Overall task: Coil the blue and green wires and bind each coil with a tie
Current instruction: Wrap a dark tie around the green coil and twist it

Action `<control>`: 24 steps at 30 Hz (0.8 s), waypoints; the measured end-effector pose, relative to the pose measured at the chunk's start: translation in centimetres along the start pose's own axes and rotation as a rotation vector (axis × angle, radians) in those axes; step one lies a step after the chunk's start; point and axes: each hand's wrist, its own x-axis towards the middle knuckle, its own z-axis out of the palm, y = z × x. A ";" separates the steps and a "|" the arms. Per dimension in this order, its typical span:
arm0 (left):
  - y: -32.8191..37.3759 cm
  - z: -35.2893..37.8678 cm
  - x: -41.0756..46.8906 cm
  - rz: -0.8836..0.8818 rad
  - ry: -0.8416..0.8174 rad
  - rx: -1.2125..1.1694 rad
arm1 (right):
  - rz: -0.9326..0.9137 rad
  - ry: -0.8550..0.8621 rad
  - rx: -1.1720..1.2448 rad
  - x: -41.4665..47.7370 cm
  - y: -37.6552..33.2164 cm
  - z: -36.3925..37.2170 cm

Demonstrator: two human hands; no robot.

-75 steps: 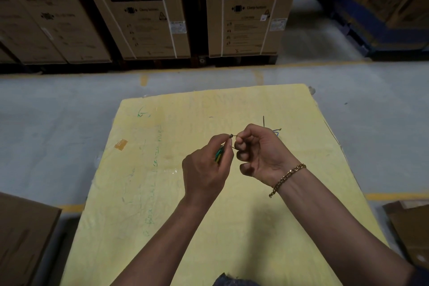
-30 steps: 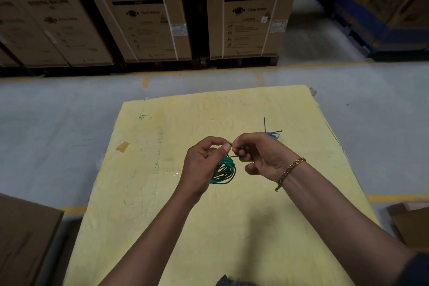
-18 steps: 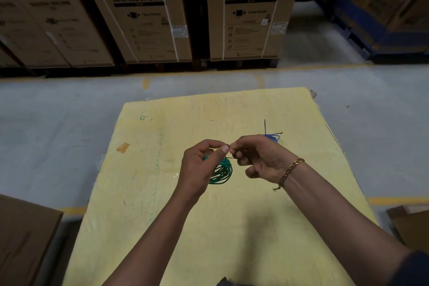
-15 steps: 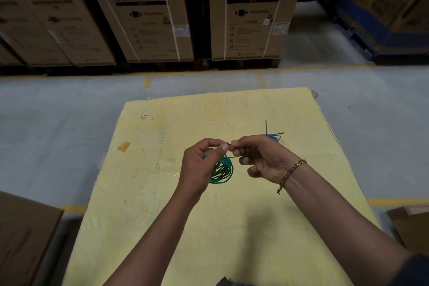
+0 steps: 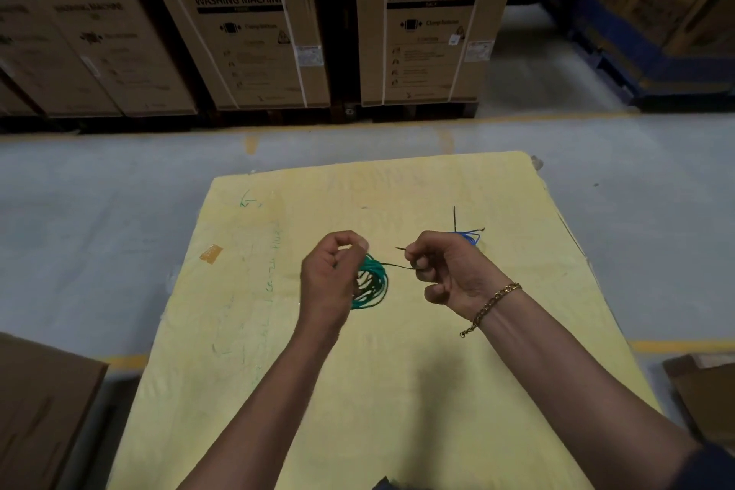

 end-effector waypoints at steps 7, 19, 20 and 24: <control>0.3 -0.3 -0.4 -0.069 -0.113 -0.076 | -0.020 -0.061 -0.049 -0.2 0.0 -0.1; 1.4 0.2 -0.9 -0.321 -0.144 -0.343 | -0.385 0.017 -0.090 0.7 -1.7 -0.6; 1.5 0.1 -1.0 -0.339 -0.157 -0.367 | -0.390 0.029 -0.107 0.9 -1.8 -0.7; 1.8 0.1 -1.2 -0.375 -0.175 -0.422 | -0.390 0.024 -0.122 1.2 -1.6 -0.7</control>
